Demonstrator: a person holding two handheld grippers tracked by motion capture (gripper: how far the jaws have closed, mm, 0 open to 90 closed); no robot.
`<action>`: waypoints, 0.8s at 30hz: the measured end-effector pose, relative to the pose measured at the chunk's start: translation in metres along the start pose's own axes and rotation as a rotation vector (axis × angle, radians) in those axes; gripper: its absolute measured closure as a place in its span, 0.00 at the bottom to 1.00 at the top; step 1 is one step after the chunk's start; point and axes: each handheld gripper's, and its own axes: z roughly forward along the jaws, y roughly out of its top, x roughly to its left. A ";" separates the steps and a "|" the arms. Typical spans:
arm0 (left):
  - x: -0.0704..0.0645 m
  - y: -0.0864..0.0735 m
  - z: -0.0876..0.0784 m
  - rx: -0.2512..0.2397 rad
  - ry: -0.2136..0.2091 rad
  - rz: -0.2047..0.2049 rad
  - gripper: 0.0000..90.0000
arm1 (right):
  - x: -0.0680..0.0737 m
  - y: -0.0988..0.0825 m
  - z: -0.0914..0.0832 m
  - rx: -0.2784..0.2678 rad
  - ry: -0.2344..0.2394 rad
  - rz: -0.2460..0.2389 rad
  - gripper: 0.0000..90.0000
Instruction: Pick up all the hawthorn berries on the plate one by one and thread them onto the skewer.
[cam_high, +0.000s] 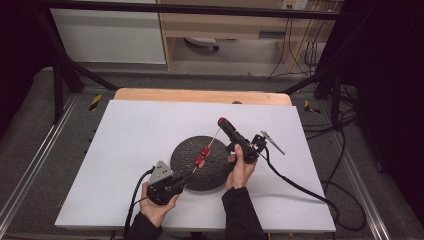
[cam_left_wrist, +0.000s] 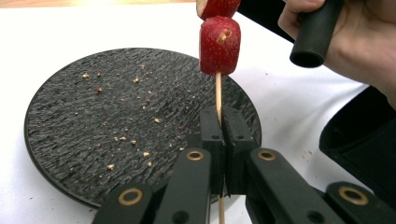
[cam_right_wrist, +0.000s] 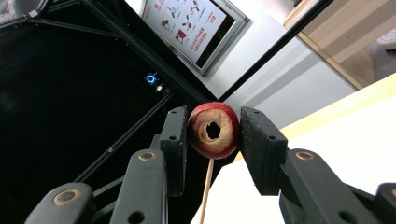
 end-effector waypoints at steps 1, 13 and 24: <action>0.000 0.000 0.001 -0.005 -0.003 -0.008 0.98 | 0.000 0.000 0.000 -0.001 0.003 0.004 0.70; -0.010 0.008 0.015 -0.028 0.007 -0.036 0.98 | 0.002 0.000 -0.002 -0.015 0.019 0.017 0.70; -0.015 0.004 0.011 -0.064 0.046 -0.034 0.98 | 0.002 0.002 -0.001 -0.029 0.019 0.021 0.71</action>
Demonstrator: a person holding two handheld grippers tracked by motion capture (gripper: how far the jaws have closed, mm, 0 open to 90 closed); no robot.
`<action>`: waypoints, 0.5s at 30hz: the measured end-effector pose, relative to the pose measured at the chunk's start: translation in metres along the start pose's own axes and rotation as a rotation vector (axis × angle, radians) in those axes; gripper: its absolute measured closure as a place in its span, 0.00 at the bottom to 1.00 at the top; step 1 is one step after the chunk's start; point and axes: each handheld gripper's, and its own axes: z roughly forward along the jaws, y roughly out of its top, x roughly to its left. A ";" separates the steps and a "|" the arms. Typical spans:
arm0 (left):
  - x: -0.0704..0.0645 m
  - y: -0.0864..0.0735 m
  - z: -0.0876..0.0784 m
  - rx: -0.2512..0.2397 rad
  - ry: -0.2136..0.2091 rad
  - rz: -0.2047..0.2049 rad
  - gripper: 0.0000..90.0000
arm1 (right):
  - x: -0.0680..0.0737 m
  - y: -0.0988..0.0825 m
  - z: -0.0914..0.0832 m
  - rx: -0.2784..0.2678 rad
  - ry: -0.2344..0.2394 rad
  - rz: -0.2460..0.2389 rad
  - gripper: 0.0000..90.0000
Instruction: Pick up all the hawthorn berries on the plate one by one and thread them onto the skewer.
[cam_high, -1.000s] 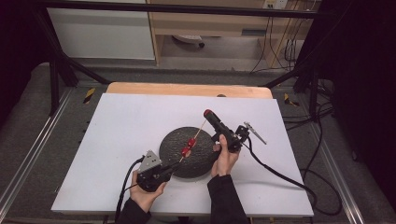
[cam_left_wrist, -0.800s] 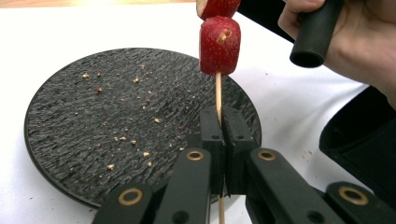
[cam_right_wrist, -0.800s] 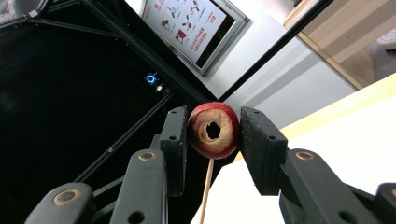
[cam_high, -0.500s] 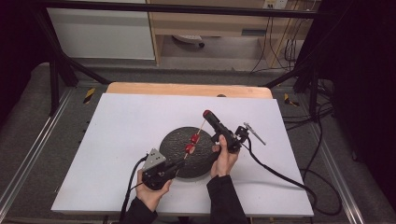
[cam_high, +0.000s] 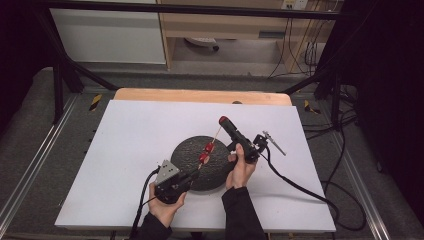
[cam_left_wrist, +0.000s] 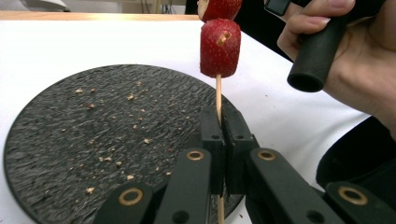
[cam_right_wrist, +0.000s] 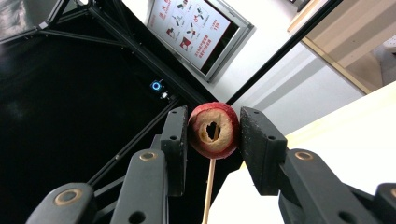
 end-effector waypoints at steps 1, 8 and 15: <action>0.000 -0.001 0.000 0.000 0.004 -0.004 0.98 | 0.000 0.000 0.000 0.001 0.000 0.004 0.71; -0.007 -0.001 0.007 0.001 0.015 -0.027 0.98 | -0.004 -0.006 0.001 0.008 0.000 0.034 0.71; -0.005 0.004 0.013 -0.001 0.018 -0.039 0.98 | -0.003 -0.010 -0.001 0.032 -0.002 0.035 0.71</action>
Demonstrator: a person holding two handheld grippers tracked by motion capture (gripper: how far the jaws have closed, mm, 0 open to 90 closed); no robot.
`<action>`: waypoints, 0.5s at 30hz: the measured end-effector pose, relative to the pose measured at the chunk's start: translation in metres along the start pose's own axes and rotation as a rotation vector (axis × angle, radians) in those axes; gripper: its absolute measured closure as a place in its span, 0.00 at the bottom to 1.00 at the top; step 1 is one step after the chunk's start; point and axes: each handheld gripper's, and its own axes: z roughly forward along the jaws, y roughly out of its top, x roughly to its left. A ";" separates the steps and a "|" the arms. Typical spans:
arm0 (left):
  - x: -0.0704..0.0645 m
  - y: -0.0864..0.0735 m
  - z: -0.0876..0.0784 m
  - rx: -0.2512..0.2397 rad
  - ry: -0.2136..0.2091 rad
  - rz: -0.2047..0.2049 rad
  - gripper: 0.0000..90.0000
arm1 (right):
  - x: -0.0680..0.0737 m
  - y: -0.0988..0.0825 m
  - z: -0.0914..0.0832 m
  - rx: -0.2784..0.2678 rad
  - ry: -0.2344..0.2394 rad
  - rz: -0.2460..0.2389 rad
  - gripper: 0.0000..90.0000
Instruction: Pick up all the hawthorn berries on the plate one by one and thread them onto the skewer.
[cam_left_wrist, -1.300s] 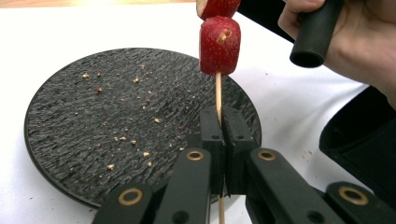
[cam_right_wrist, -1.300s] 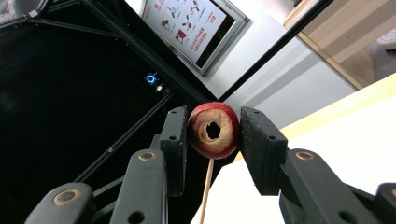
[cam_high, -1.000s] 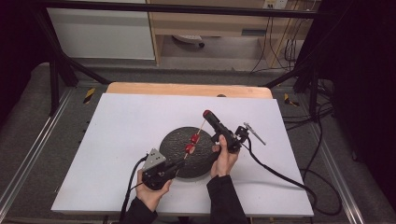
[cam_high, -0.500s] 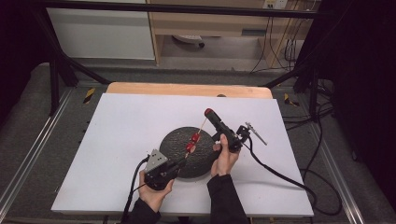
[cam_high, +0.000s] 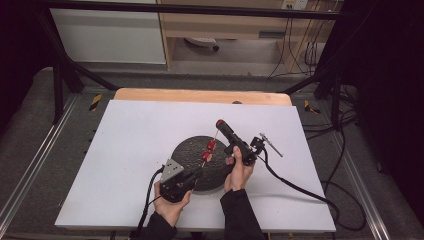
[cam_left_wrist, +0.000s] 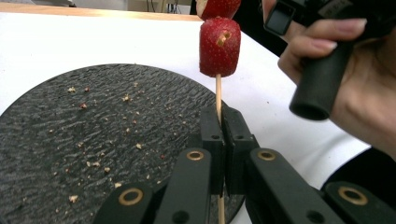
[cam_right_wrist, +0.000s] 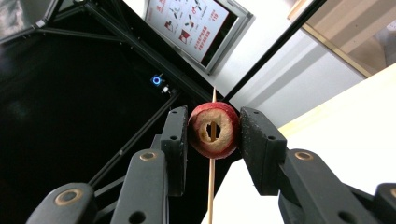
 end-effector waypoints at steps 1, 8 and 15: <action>0.001 0.001 0.001 -0.001 -0.001 -0.003 0.98 | 0.000 -0.001 0.000 0.006 0.001 0.001 0.71; 0.006 0.010 0.007 0.006 -0.010 -0.008 0.98 | -0.001 -0.007 -0.001 0.035 -0.005 -0.012 0.71; 0.009 0.010 0.009 0.017 -0.022 -0.012 0.98 | 0.000 -0.009 -0.002 0.065 -0.014 -0.041 0.71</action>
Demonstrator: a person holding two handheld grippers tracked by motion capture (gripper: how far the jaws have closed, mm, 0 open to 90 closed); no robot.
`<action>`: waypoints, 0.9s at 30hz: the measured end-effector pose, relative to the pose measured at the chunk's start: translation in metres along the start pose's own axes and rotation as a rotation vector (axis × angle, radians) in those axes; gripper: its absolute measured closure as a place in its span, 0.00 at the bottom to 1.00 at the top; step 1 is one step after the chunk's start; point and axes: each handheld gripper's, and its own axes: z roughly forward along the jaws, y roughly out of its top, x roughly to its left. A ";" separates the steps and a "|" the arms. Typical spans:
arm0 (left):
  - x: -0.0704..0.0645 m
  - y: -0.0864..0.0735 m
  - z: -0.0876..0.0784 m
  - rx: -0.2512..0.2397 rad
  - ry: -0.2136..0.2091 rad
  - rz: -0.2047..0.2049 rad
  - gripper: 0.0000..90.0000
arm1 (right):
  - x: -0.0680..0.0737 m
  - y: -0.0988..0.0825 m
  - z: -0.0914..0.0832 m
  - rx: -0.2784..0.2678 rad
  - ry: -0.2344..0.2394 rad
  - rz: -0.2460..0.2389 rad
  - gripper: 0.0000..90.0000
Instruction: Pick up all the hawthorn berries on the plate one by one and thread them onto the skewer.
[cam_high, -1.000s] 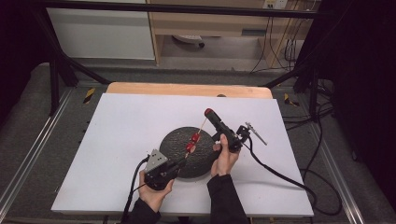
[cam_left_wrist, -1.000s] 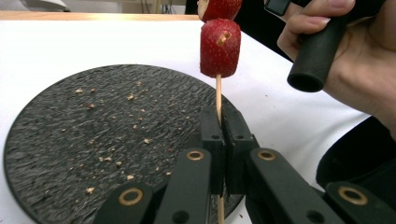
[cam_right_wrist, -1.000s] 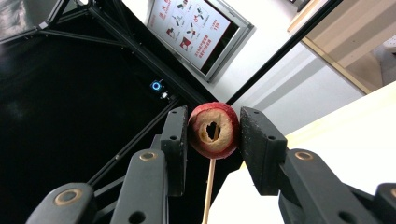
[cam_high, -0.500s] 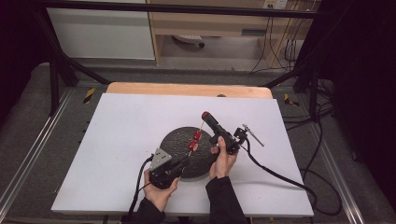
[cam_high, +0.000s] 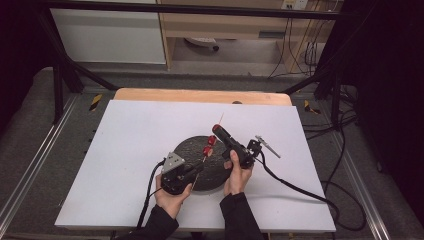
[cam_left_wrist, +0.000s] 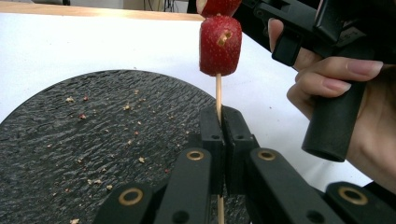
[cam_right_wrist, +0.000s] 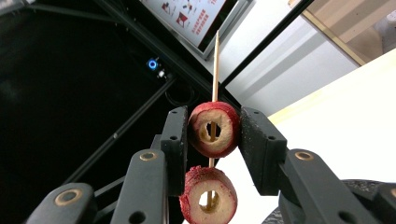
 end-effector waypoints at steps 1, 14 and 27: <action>0.000 0.000 0.000 0.001 -0.004 -0.004 0.98 | 0.000 0.001 0.000 0.006 -0.003 -0.006 0.70; 0.009 -0.002 -0.009 0.016 -0.012 0.008 0.98 | 0.003 0.016 -0.003 0.113 -0.058 -0.136 0.46; 0.023 -0.001 -0.022 0.064 -0.008 0.035 0.98 | -0.009 0.033 -0.016 0.366 -0.157 -0.335 0.10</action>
